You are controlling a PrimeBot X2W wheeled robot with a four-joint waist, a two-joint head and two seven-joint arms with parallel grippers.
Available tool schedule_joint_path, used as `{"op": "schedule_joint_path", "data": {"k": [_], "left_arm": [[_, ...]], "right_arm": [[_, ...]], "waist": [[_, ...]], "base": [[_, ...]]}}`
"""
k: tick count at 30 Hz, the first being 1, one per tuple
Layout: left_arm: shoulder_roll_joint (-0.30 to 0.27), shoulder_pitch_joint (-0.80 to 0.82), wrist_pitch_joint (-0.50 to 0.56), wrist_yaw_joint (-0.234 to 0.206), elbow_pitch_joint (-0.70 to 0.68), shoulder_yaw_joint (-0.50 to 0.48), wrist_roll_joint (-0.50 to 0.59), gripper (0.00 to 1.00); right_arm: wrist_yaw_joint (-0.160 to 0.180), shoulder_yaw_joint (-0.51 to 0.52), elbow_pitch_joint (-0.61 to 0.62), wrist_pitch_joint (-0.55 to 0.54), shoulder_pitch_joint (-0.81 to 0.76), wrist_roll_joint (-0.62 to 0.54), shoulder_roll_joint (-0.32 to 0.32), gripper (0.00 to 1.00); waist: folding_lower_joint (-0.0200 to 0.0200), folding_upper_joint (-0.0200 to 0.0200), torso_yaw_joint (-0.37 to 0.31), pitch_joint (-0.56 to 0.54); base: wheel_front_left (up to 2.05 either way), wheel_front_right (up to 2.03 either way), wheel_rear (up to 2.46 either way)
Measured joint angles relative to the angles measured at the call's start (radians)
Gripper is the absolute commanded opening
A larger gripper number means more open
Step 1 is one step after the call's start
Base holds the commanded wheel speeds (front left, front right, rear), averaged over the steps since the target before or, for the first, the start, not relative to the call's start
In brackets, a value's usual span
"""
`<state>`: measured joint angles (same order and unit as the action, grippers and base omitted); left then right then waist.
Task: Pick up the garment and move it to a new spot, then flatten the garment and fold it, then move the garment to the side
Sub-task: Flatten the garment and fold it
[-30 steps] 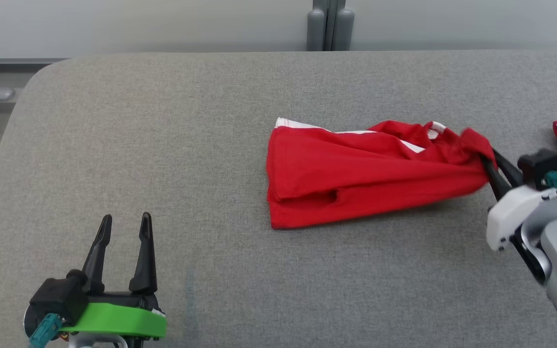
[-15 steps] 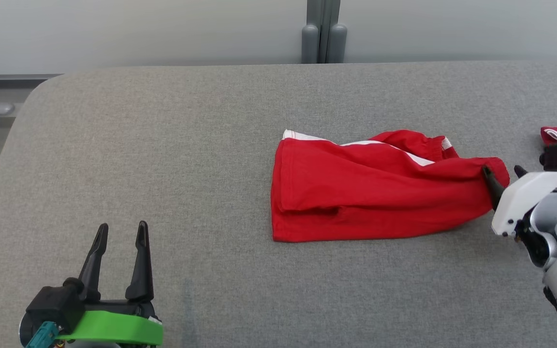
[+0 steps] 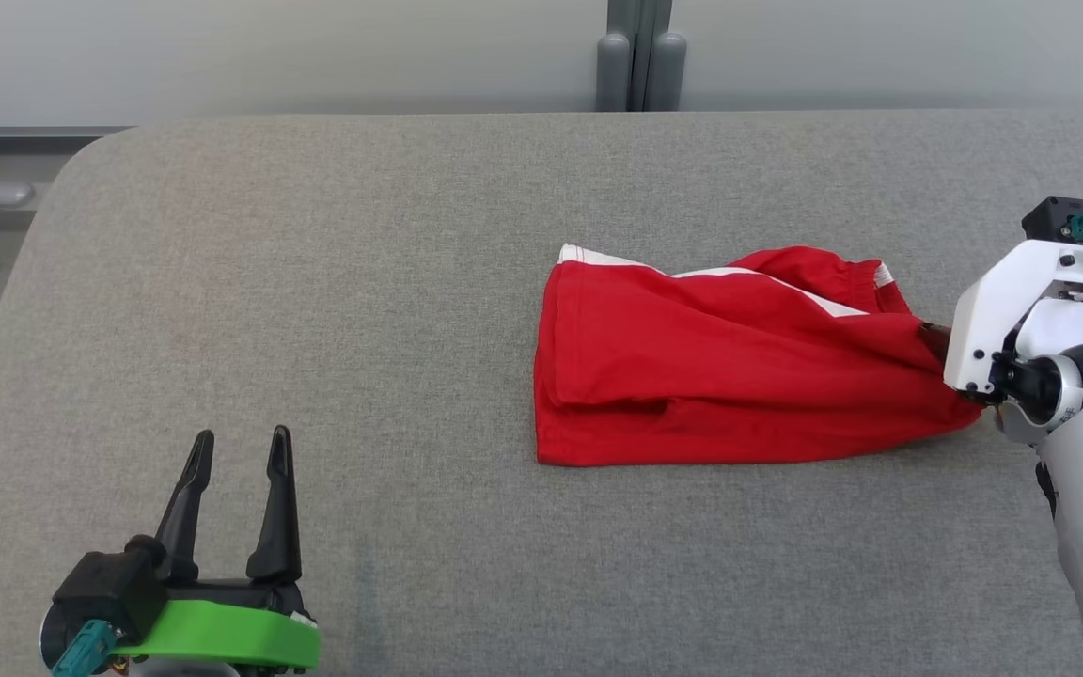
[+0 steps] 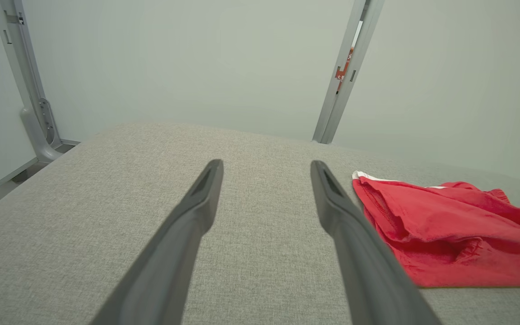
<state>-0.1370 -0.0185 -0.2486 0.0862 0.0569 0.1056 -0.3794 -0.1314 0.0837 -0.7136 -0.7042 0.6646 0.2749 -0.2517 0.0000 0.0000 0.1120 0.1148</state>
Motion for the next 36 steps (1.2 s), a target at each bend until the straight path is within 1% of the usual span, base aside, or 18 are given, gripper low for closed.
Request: {"op": "schedule_joint_path", "data": {"k": [3, 5, 7, 11, 14, 18, 20, 23, 24, 25, 26, 28, 30, 33, 34, 36], "left_arm": [[0.000, 0.000, 0.000, -0.002, 0.001, 0.001, -0.002, 1.00], [-0.001, 0.001, 0.000, -0.003, 0.001, 0.001, -0.004, 1.00], [-0.001, 0.007, -0.001, -0.003, 0.002, 0.002, -0.004, 1.00], [-0.003, 0.020, -0.001, -0.002, 0.005, 0.010, -0.004, 1.00], [-0.008, 0.022, -0.001, 0.000, 0.007, 0.013, -0.005, 1.00], [-0.014, 0.030, -0.001, 0.001, 0.007, 0.015, -0.005, 1.00], [-0.016, 0.031, -0.004, 0.001, 0.006, 0.015, -0.005, 1.00], [-0.020, 0.033, -0.004, 0.001, 0.004, 0.015, -0.006, 1.00], [-0.021, 0.035, -0.004, 0.000, 0.004, 0.014, -0.007, 1.00], [-0.021, 0.035, -0.004, -0.001, 0.003, 0.014, -0.007, 1.00], [-0.021, 0.036, -0.005, -0.002, 0.002, 0.014, -0.007, 1.00], [-0.021, 0.038, -0.005, -0.003, 0.003, 0.017, -0.007, 1.00], [-0.020, 0.042, -0.005, -0.003, 0.004, 0.021, -0.007, 1.00], [-0.018, 0.046, -0.006, -0.003, 0.010, 0.026, -0.008, 1.00], [-0.018, 0.048, -0.007, -0.003, 0.013, 0.026, -0.010, 1.00], [-0.018, 0.049, -0.007, -0.003, 0.017, 0.026, -0.016, 1.00]], "right_arm": [[0.000, 0.068, 0.027, -0.076, 0.000, -0.091, 0.027, 1.00], [0.000, 0.117, 0.055, -0.108, 0.000, -0.142, 0.046, 1.00], [0.000, 0.177, 0.091, -0.132, -0.001, -0.187, 0.068, 1.00], [0.000, 0.262, 0.157, -0.146, 0.002, -0.267, 0.101, 1.00], [0.000, 0.307, 0.173, -0.188, 0.004, -0.291, 0.127, 1.00], [0.000, 0.351, 0.172, -0.222, 0.004, -0.315, 0.137, 1.00], [0.000, 0.367, 0.165, -0.236, 0.004, -0.324, 0.147, 1.00], [0.000, 0.364, 0.158, -0.246, 0.001, -0.319, 0.159, 1.00], [0.000, 0.350, 0.160, -0.244, 0.001, -0.308, 0.161, 0.49], [0.000, 0.335, 0.164, -0.230, 0.001, -0.302, 0.162, 0.27], [0.000, 0.307, 0.169, -0.211, 0.001, -0.298, 0.158, 0.00], [0.000, 0.262, 0.178, -0.156, 0.001, -0.275, 0.143, 0.00], [0.000, 0.192, 0.196, -0.061, 0.002, -0.269, 0.109, 0.00], [0.000, 0.098, 0.199, 0.074, 0.019, -0.247, 0.078, 0.00], [0.000, 0.080, 0.190, 0.104, 0.028, -0.236, 0.076, 0.00], [0.000, 0.072, 0.159, 0.123, 0.046, -0.225, 0.072, 0.00]], "waist": [[0.0000, 0.0000, 0.003, 0.004], [0.0000, 0.0000, 0.004, 0.008], [0.0000, 0.0000, 0.006, 0.015], [0.0000, 0.0000, 0.013, 0.027], [0.0000, 0.0000, 0.020, 0.036], [0.0000, 0.0000, 0.029, 0.050], [0.0000, 0.0000, 0.033, 0.057], [0.0000, 0.0000, 0.036, 0.065], [0.0000, 0.0000, 0.036, 0.066], [0.0000, 0.0000, 0.035, 0.068], [0.0000, 0.0000, 0.033, 0.069], [0.0000, 0.0000, 0.032, 0.071], [0.0000, 0.0000, 0.033, 0.071], [0.0000, 0.0000, 0.036, 0.067], [0.0000, 0.0000, 0.036, 0.065], [0.0000, 0.0000, 0.038, 0.059]], "base": [[0.00, 0.00, 0.00], [0.00, 0.00, 0.00], [0.00, 0.00, 0.00], [0.00, 0.00, 0.00], [0.00, 0.00, 0.00], [0.00, 0.00, 0.00], [0.00, 0.00, 0.00], [0.00, 0.00, 0.00], [0.00, 0.00, 0.00], [0.00, 0.00, 0.00], [0.00, 0.00, 0.00], [0.00, 0.00, 0.00], [0.00, 0.00, 0.00], [0.00, 0.00, 0.00], [0.00, 0.00, 0.00], [0.00, 0.00, 0.00]]}}
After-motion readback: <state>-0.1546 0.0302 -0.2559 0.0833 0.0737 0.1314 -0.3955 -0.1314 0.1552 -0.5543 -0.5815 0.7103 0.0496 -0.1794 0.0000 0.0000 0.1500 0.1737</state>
